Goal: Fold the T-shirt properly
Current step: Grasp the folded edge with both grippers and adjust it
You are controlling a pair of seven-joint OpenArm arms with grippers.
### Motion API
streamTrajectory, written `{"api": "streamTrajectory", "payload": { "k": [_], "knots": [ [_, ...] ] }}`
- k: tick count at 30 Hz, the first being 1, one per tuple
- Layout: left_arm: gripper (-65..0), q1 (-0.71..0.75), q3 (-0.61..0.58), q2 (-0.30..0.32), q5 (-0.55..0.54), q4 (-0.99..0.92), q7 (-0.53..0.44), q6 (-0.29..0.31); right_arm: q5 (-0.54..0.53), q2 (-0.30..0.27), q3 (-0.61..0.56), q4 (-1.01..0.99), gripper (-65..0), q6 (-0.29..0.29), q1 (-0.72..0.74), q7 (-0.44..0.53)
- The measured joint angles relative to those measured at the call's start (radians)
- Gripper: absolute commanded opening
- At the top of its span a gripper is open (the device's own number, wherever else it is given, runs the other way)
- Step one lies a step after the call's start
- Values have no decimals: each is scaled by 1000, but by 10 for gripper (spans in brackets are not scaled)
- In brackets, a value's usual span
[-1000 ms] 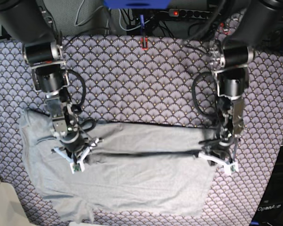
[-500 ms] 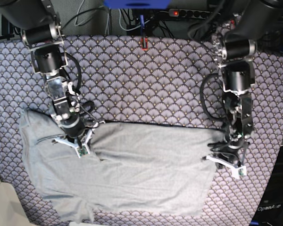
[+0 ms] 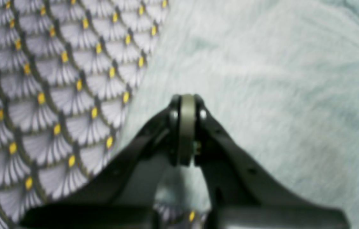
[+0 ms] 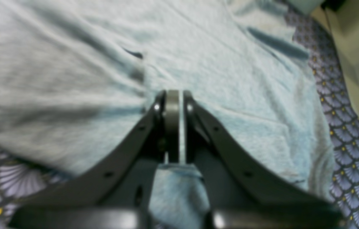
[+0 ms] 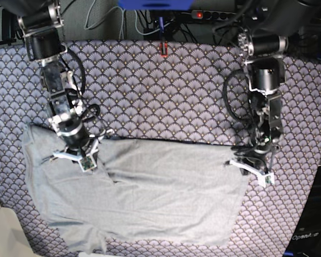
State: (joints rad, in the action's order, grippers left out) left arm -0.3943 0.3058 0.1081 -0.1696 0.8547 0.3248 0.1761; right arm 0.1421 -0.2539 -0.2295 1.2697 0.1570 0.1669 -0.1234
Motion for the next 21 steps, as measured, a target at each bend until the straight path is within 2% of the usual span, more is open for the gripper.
{"api": "streamTrajectory", "payload": {
  "k": [7, 11, 16, 21],
  "knots": [
    [-650, 3, -1, 0, 0, -2, -6, 1, -2, 32, -2, -62, -625, 0, -27, 3],
    [-650, 23, -1, 6, 0, -2, 0, 0, 0, 32, -1, -105, -625, 0, -21, -7],
    [-650, 19, -1, 7, 0, -45, -11, 0, -2, 50, 0, -190, -625, 0, 42, 3],
    [-650, 13, 0, 13, -13, -88, -48, 8, -8, 55, -1, -278, -625, 0, 63, 96]
  ]
}}
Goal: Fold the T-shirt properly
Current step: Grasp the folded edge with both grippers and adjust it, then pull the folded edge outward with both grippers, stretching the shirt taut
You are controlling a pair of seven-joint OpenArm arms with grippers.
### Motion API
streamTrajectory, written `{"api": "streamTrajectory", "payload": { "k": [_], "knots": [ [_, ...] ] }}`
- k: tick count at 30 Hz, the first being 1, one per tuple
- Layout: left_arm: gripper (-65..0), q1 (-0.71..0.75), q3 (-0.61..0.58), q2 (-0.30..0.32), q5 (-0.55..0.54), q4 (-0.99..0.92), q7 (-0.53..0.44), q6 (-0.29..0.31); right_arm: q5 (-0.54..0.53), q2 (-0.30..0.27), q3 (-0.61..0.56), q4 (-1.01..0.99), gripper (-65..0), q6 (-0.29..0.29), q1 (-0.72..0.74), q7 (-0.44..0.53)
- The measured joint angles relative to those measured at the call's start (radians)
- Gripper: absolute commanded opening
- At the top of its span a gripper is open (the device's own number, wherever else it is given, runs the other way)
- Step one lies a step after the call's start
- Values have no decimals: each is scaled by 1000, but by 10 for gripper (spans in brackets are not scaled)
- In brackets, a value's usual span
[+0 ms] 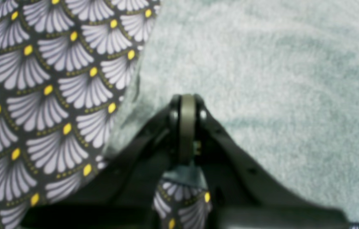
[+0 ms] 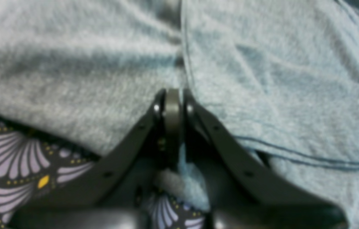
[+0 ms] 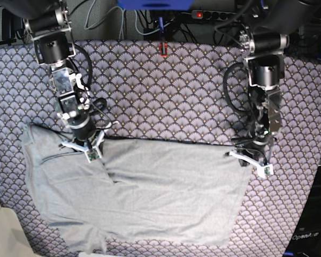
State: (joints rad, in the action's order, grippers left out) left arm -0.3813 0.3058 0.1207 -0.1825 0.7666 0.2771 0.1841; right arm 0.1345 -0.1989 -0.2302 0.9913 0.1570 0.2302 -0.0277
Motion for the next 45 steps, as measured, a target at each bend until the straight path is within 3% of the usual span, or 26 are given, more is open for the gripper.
{"api": "streamTrajectory", "payload": {
  "k": [15, 22, 33, 41, 45],
  "knots": [
    [-650, 24, -3, 24, -4, -14, -72, 18, 8, -16, -8, -411, -623, 3, 311, 116],
    [-650, 48, -3, 45, -11, -8, -89, 23, 11, -56, -2, -417, -623, 1, 422, 122],
    [-650, 62, -3, 62, -18, -6, -95, 34, 8, -89, 0, -412, -625, 2, 277, 137],
    [-650, 62, -2, 70, -21, -6, -88, 42, 10, -149, 0, -105, -625, 1, 84, 72],
    [-650, 59, -3, 70, -21, -6, -83, 42, 8, -160, 0, -22, -625, 0, 60, 25]
  ]
}}
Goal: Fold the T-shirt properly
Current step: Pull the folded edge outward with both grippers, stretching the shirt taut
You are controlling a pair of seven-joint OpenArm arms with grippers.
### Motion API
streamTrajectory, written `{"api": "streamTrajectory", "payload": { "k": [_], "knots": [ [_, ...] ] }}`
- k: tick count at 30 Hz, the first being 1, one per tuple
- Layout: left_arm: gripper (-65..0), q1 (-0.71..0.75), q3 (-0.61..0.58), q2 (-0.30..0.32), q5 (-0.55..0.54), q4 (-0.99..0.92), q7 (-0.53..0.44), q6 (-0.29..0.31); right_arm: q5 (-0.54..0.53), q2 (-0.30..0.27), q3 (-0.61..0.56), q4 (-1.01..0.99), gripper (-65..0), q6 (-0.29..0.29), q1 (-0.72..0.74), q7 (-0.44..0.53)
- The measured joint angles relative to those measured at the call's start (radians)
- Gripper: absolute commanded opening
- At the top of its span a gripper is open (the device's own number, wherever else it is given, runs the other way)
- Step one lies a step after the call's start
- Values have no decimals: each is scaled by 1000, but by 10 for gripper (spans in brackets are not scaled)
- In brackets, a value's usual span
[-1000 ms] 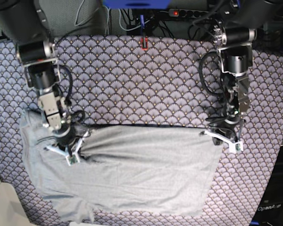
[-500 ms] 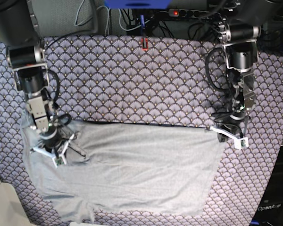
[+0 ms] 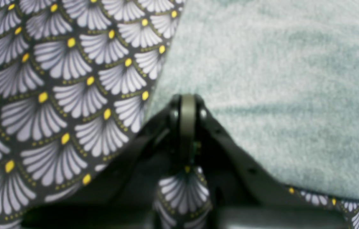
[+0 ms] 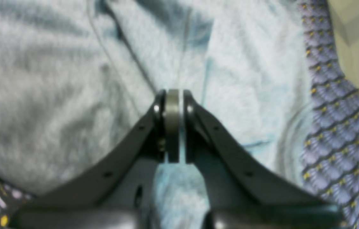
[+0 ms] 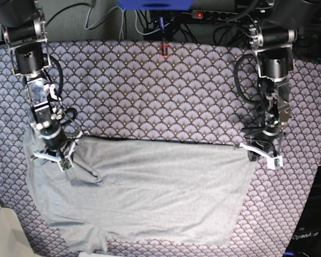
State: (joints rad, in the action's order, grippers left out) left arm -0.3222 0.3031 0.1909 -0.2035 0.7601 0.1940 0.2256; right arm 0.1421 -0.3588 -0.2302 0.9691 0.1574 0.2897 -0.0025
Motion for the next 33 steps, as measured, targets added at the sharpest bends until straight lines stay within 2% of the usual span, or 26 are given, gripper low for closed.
{"api": "streamTrajectory", "payload": {
  "k": [5, 11, 17, 21, 30, 33],
  "knots": [
    [-650, 0, 0, 0, 0, 0, -1, 0, 0, -3, 5, -2, -625, 2, -13, -13],
    [-650, 0, 0, 1, 0, 0, 0, 0, 0, -14, 164, -32, -625, 1, -21, -12],
    [-650, 0, 0, 1, 0, 0, 0, 0, 0, -14, 235, -33, -625, 1, -32, -8],
    [-650, 0, 0, 1, 0, 0, 3, -1, 0, -17, 268, -103, -625, 3, -56, -7],
    [-650, 29, -2, 20, -8, 12, -14, 15, -9, -19, 300, -113, -626, -1, -125, 96],
    [-650, 28, -1, 26, -16, 15, 26, 15, -12, -22, 301, -109, -626, -7, -158, 150]
  ]
}}
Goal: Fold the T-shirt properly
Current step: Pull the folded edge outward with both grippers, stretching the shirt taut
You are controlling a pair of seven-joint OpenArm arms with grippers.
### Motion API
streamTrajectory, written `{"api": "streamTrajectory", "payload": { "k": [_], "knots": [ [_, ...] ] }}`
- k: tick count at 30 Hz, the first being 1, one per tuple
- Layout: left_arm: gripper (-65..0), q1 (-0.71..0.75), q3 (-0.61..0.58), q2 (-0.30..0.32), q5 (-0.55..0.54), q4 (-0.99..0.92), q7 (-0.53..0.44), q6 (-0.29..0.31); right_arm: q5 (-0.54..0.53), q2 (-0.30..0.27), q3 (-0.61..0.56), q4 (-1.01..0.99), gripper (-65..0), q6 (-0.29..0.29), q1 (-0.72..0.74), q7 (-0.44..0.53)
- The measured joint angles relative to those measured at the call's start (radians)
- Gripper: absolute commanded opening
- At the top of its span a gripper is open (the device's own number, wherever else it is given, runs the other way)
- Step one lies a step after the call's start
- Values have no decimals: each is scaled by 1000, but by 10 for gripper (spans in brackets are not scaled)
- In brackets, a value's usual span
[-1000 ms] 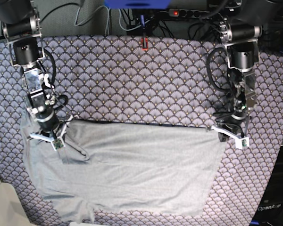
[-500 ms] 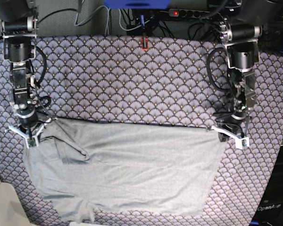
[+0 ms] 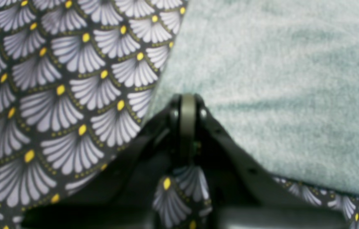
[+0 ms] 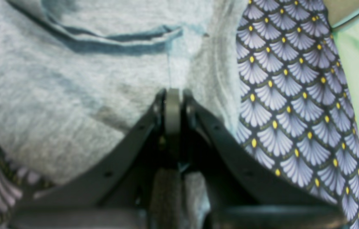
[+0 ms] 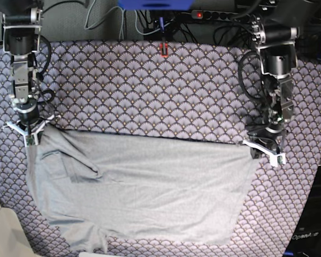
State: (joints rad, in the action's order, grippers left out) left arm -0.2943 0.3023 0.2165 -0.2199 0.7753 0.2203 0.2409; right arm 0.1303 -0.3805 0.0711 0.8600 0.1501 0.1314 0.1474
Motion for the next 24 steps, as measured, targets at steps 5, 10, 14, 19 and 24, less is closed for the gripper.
{"api": "streamTrajectory", "payload": {
  "k": [5, 10, 14, 19, 24],
  "knots": [
    [-650, 7, 1, 25, -7, 6, 33, 22, -7, -8, 1, 6, -626, -8, -48, 68],
    [-650, 42, -1, 42, -19, 32, 24, 26, -8, -11, 3, 10, -626, -16, -93, 142],
    [-650, 138, 2, 52, -23, 161, 70, 11, -15, -13, 3, 12, -626, -18, -114, 166],
    [-650, 235, 6, 58, 11, 331, 190, -37, -19, -16, 5, 16, -626, -20, -134, 188],
    [-650, 292, 6, 61, 17, 399, 213, -40, -27, -26, 6, 24, -626, -27, -211, 298]
  ]
}}
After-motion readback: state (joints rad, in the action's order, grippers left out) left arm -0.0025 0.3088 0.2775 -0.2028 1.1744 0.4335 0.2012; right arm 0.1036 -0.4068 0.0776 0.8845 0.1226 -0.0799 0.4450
